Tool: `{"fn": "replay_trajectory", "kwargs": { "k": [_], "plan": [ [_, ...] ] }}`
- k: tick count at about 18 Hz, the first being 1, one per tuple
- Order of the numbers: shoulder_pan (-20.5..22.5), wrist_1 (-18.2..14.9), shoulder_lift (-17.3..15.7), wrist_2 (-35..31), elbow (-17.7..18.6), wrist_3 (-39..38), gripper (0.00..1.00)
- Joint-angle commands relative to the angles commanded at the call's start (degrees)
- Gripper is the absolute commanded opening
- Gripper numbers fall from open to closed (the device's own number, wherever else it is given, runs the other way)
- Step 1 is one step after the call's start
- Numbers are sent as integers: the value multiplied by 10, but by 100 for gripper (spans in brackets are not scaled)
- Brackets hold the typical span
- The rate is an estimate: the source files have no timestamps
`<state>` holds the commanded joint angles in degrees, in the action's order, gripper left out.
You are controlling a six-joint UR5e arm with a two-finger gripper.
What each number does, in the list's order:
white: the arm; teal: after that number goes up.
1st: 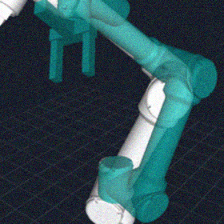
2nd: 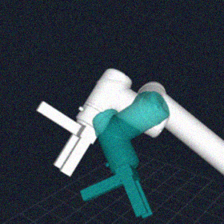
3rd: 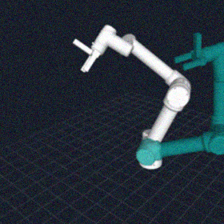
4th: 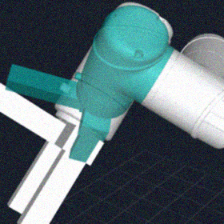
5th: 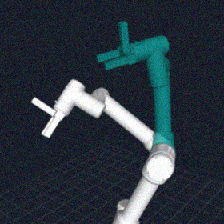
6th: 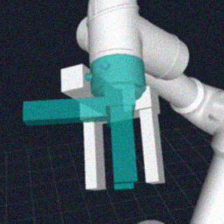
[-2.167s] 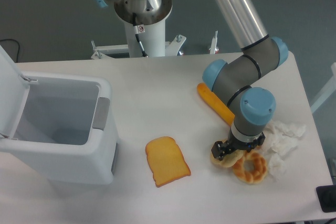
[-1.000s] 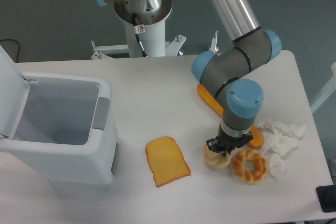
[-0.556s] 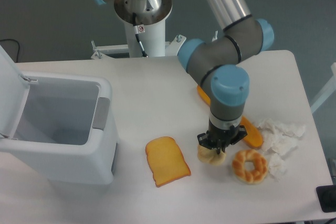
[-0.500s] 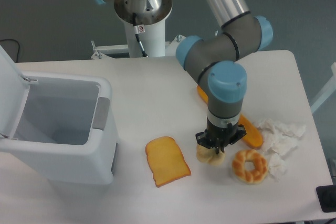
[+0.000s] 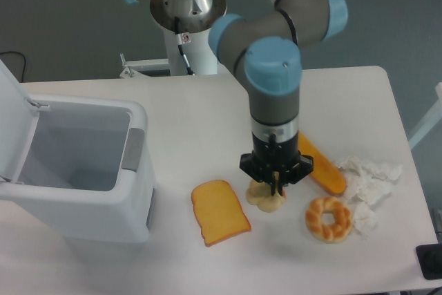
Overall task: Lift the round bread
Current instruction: 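Drag the gripped bun away from the donut toward the toast, then lift the held round bun up off the table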
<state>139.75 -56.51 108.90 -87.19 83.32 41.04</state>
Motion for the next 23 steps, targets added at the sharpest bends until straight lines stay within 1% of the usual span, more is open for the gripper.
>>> {"fn": "replay_trajectory", "kwargs": {
  "k": [2,3,4,5,6,9,11,14,16,23],
  "plan": [
    [-5,-2,-3,2,3,30,0],
    [-6,-9,-10,2,4,39,0],
    [-4,-20,-24,4,4,41,0],
    [-3,-35,-31,4,3,48,0],
    [0,-48,-32,3,4,72,0],
    [26,-82,-38,4,7,175,0],
    [40,-115,-52,3,7,206,0],
    [56,-145,-61,3,8,254,0],
    [57,-152,-65,3,10,258,0],
    [63,-152,-69,4,11,258,0]
  ]
}}
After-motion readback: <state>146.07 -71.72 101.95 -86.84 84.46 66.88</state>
